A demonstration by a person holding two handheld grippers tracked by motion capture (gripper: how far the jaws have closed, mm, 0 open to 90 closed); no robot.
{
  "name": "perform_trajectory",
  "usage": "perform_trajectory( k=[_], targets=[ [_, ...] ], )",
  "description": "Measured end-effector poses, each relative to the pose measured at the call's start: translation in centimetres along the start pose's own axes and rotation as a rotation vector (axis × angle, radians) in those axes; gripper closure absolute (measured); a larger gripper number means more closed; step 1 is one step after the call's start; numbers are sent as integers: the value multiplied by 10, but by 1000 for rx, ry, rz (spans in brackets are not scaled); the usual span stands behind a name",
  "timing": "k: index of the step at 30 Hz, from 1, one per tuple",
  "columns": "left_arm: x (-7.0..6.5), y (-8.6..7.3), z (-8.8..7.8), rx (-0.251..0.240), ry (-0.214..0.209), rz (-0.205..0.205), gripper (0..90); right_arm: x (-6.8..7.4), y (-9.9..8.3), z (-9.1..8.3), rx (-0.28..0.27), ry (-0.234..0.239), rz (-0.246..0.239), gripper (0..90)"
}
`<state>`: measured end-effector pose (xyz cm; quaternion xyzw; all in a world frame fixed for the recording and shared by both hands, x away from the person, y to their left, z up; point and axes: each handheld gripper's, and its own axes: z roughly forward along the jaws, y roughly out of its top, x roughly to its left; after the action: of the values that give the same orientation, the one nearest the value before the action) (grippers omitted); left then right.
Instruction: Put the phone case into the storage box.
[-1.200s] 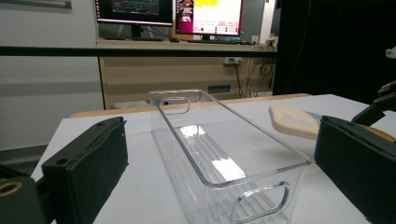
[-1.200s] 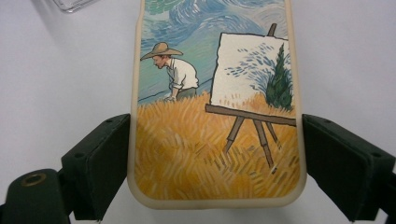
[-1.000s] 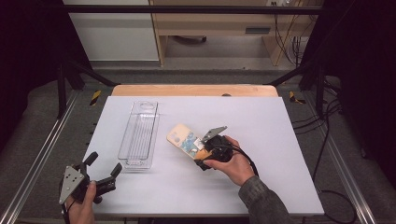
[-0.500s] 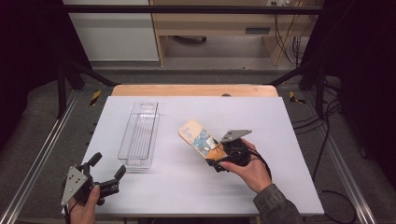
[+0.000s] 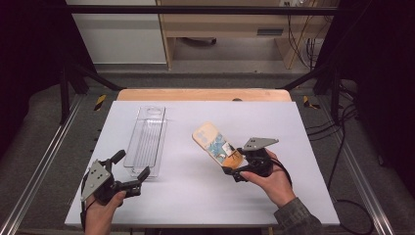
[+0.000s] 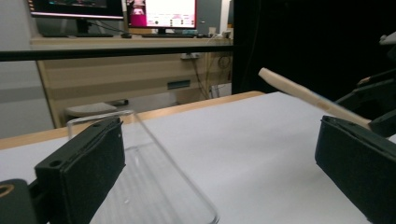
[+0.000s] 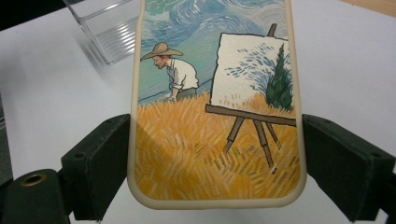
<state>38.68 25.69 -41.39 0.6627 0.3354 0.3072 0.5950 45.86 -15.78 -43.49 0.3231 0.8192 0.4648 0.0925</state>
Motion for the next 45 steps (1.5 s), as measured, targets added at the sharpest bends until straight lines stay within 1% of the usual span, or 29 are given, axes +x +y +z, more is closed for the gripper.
perform_trajectory(
  k=[2, 3, 4, 5, 7, 8, 11, 12, 17, 20, 22, 25, 27, 30, 33, 36, 41, 45],
  targets=[
    [-2, 6, 9, -2, -26, -9, 12, 0, 1, -1, -14, 1, 5, 122],
    [-4, 9, 12, -5, -35, -33, 12, 0, 1, -2, -22, 2, 5, 122],
    [-6, 12, 16, -7, -50, -46, 12, 0, 2, -2, -29, 3, 5, 122],
    [-8, 15, 20, -10, -69, -47, 12, -1, 2, -3, -38, 4, 7, 122],
    [-13, 20, 28, -12, -84, -56, 13, -1, 4, -5, -58, 10, 9, 121],
    [-14, 22, 32, -11, -95, -53, 16, -1, 4, -6, -65, 12, 11, 122],
    [-17, 27, 44, -2, -107, -44, 18, -2, 6, -9, -74, 11, 12, 121],
    [-18, 28, 47, -4, -111, -50, 19, -2, 6, -10, -79, 12, 12, 121],
    [-23, 37, 63, 4, -139, -26, 20, -3, 7, -16, -107, 14, 22, 121],
    [-26, 40, 69, 11, -156, -19, 20, -3, 7, -16, -117, 14, 21, 121],
    [-29, 42, 73, 15, -166, -7, 20, -2, 7, -16, -122, 19, 20, 121],
    [-33, 44, 76, 16, -187, -8, 20, -1, 6, -15, -127, 16, 17, 121],
    [-35, 45, 79, 15, -204, -11, 18, 0, 6, -14, -137, 19, 20, 121],
    [-38, 46, 83, 21, -228, -7, 17, 3, 6, -13, -141, 15, 8, 121],
    [-42, 44, 89, 20, -246, -18, 18, 5, 4, -10, -146, 12, 14, 121],
    [-46, 41, 94, 33, -250, -8, 21, 7, 3, -6, -147, 16, 16, 121],
    [-51, 36, 101, 56, -271, -12, 23, 10, 3, -1, -157, 24, 24, 121],
    [-53, 35, 104, 54, -285, -16, 25, 11, 4, -1, -169, 37, 28, 120]
  ],
)
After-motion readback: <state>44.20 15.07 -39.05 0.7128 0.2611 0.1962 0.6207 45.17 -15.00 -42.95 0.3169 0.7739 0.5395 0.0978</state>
